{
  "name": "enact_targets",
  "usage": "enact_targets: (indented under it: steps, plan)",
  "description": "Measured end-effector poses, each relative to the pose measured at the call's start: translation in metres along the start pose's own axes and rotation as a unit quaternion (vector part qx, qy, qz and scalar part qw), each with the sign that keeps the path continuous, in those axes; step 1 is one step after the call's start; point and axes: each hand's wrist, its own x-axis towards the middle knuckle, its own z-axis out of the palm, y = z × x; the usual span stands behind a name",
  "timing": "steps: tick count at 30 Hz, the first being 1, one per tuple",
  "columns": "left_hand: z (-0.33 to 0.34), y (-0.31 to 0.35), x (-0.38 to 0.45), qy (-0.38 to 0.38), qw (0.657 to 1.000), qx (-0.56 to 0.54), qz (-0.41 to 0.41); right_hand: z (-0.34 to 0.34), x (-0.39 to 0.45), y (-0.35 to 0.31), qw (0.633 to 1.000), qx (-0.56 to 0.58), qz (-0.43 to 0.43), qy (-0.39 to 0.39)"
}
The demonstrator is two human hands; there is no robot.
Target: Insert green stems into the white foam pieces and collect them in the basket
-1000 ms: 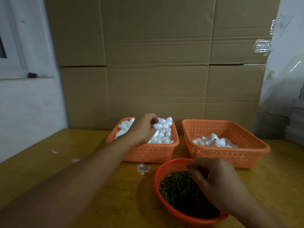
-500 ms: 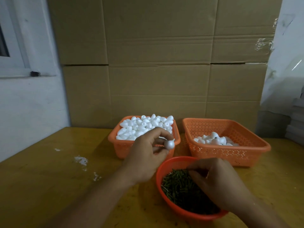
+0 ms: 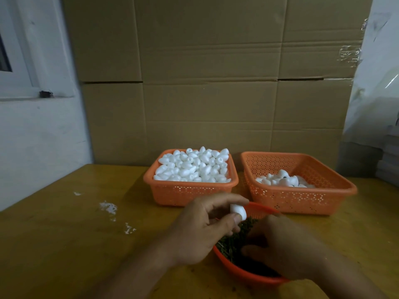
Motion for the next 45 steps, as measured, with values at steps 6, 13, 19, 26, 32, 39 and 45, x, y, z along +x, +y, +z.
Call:
enact_targets:
  steps: [6, 13, 19, 26, 32, 39, 45]
  plan:
    - [-0.003, 0.0, -0.001, -0.014, 0.993, -0.103, -0.054, 0.004, 0.001, -0.01, 0.999, -0.031, 0.015, -0.015]
    - [-0.001, -0.001, 0.001, 0.023, 0.991, -0.111, -0.068, 0.011, 0.007, -0.01, 0.999, -0.021, 0.036, 0.02]
    - [-0.001, -0.001, 0.0, 0.04, 0.977, -0.187, -0.095, 0.014, 0.009, -0.007, 0.998, -0.003, 0.038, 0.05]
    - [0.0, -0.001, 0.0, 0.048, 0.971, -0.201, -0.119, 0.01, 0.006, -0.004, 0.977, 0.116, 0.034, 0.176]
    - [0.002, -0.002, 0.0, 0.066, 0.97, -0.195, -0.131, 0.002, -0.002, -0.007, 0.921, 0.313, -0.01, 0.233]
    - [0.001, -0.001, 0.0, 0.068, 0.967, -0.201, -0.138, -0.004, -0.007, -0.012, 0.866, 0.452, -0.056, 0.208]
    - [0.001, -0.003, 0.0, 0.063, 0.966, -0.206, -0.141, -0.005, -0.004, -0.014, 0.8, 0.577, -0.043, 0.16]
